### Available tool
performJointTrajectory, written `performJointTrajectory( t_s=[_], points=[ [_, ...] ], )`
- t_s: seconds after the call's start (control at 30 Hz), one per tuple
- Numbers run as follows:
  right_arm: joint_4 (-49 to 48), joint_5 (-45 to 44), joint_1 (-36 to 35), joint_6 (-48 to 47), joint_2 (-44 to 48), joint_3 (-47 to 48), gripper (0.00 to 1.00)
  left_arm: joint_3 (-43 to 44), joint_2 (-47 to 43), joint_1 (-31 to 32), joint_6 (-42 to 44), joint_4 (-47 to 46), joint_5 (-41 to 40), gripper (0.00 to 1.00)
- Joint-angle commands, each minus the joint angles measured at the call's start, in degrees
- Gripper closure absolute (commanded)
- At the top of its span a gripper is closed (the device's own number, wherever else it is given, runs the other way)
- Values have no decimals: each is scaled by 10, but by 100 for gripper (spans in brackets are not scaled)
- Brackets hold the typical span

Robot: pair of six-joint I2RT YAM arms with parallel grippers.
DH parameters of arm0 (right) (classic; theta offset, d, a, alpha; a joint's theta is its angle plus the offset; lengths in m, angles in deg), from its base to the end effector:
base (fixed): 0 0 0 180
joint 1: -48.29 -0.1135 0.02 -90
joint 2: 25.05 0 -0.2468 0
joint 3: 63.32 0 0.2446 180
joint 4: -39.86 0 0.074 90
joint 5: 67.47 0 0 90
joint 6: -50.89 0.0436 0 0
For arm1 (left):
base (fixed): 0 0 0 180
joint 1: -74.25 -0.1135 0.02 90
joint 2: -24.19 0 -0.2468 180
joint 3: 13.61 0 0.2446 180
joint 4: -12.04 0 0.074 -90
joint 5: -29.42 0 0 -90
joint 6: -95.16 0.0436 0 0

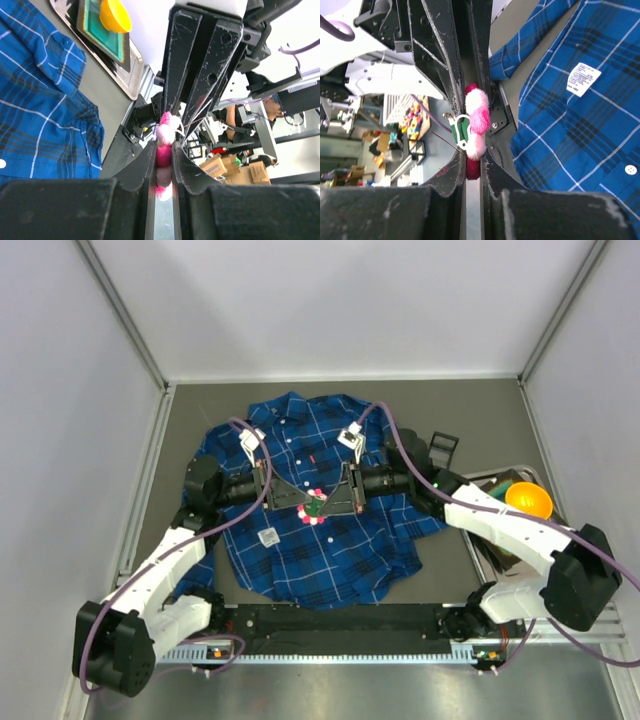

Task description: Remove the brooch from the garment

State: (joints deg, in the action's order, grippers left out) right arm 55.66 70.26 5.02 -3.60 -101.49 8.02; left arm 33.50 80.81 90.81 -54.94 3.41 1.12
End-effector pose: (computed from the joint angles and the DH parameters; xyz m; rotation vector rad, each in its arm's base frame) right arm 0.1980 0.2307 0.2948 -0.7869 2.0691 1.6493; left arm 0.2000 -0.0995 0.2777 0.2927 1.9140 -1.8013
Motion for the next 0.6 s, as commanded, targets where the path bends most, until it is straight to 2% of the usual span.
performJointTrajectory(
  t_s=[0.0,0.03,0.13,0.27,0.37,0.5,0.57],
  points=[
    [-110,-72,-31,36,40,-34,100,15,-5,1,-26,-15,-61,97],
    [-117,-105,-35,34,45,-40,100,13,-10,1,-30,-12,-69,81],
    [-140,-162,-42,46,70,-68,100,-2,-33,-3,-44,-5,-111,57],
    [-160,-220,-43,51,101,-96,100,-25,-70,-7,-51,4,-161,49],
    [-164,-262,-43,57,123,-108,100,-63,-92,-7,-78,-29,-190,47],
    [-147,-343,-43,82,142,-121,100,-118,-98,-6,-145,-145,-179,44],
    [-158,-357,-43,95,147,-129,100,-120,-97,4,-148,-171,-180,36]
  ],
)
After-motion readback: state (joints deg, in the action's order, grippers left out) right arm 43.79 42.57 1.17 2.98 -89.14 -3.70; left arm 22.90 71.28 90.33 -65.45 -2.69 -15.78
